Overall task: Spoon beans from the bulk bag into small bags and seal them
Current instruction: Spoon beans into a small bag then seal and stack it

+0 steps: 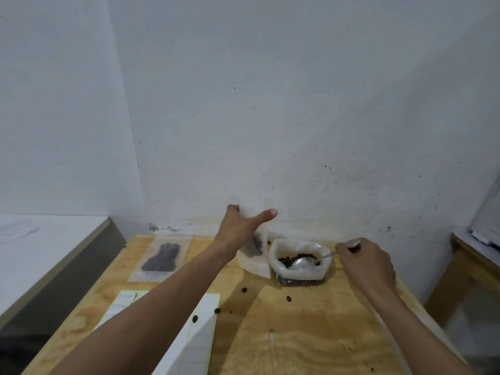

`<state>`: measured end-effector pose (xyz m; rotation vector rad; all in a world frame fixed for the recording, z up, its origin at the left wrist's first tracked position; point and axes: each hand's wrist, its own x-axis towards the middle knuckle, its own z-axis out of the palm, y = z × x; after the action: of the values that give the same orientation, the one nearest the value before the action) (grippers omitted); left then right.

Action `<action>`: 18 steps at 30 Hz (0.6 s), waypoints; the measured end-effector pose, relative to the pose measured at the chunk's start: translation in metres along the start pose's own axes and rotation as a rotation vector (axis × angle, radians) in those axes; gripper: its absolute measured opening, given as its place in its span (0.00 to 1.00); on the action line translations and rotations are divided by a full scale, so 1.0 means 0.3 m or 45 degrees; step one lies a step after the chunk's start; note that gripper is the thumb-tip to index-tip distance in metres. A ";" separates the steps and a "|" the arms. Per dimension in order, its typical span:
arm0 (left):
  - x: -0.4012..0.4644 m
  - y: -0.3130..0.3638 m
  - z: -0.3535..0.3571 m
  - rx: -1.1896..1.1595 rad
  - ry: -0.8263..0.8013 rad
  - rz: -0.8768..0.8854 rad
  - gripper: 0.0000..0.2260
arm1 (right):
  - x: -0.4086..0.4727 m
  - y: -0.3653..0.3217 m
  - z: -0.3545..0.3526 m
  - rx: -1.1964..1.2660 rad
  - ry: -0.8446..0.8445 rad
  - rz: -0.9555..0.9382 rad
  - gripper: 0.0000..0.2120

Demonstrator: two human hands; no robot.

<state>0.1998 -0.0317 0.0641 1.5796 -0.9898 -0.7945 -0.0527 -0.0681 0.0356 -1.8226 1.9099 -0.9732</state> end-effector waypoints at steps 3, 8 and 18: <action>-0.003 0.013 0.000 -0.032 -0.016 -0.005 0.43 | -0.038 -0.041 -0.007 -0.069 0.166 -0.272 0.34; -0.012 0.047 0.019 -0.103 -0.055 0.026 0.46 | -0.132 -0.221 0.036 0.472 -0.651 -0.309 0.32; -0.040 0.039 -0.154 -0.299 0.013 0.154 0.05 | -0.120 -0.226 0.135 0.840 -0.984 -0.132 0.14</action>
<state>0.2328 -0.0026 0.0857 1.3097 -0.9393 -0.7876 0.0290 -0.0399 0.0439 -1.5589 0.9006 -0.6575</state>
